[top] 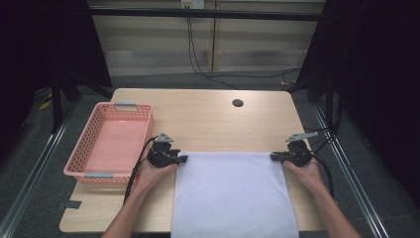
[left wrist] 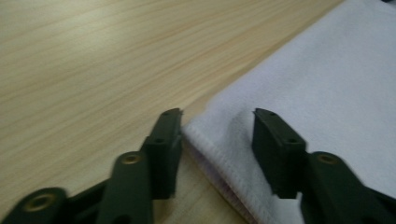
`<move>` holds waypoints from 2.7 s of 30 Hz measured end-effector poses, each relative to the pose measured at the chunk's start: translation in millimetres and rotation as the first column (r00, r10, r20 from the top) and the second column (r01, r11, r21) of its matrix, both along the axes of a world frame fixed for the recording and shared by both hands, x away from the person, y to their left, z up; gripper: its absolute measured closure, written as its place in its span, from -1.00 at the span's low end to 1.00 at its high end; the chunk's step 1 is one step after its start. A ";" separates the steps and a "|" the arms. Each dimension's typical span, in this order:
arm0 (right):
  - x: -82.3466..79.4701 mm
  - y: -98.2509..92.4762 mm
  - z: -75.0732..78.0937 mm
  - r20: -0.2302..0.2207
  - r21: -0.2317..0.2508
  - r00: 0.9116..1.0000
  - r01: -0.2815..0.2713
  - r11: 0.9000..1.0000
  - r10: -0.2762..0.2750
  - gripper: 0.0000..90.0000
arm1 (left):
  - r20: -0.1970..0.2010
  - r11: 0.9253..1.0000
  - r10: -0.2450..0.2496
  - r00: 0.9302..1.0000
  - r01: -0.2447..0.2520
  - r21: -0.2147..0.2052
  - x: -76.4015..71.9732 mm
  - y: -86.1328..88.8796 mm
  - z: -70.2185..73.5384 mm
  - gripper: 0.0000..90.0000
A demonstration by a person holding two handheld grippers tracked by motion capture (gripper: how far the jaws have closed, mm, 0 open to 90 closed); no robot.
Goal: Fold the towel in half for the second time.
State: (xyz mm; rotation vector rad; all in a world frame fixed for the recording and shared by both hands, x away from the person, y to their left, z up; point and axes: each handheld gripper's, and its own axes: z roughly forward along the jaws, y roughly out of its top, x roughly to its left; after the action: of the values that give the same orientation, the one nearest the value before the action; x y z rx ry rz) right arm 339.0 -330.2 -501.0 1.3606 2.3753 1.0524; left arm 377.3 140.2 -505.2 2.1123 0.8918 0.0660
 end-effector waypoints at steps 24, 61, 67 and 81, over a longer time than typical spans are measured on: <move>3.1 -28.5 69.4 0.177 0.186 0.982 0.035 0.982 -0.068 0.85 | 0.141 0.988 -0.004 0.990 0.026 -0.150 12.6 -8.7 78.9 0.78; -137.0 -30.4 64.4 0.195 0.224 0.980 -0.073 0.972 0.029 0.83 | 0.166 0.968 -0.127 0.978 0.159 -0.195 -108.5 27.0 66.5 0.83; -167.2 -23.5 37.9 0.091 0.169 0.993 -0.085 0.982 0.070 0.74 | 0.038 0.965 -0.230 0.972 0.233 -0.122 -128.3 39.2 35.1 0.77; -139.9 -18.6 34.5 0.071 0.154 0.997 0.030 0.988 -0.042 0.14 | 0.033 0.984 -0.156 0.987 0.158 -0.088 -90.4 19.8 31.5 0.41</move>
State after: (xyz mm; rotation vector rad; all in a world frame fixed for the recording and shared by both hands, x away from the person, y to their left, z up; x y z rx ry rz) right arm 199.1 -348.8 -466.5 1.3824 2.2490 1.2748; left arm 286.9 159.9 -473.8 2.0848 0.6974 -0.0278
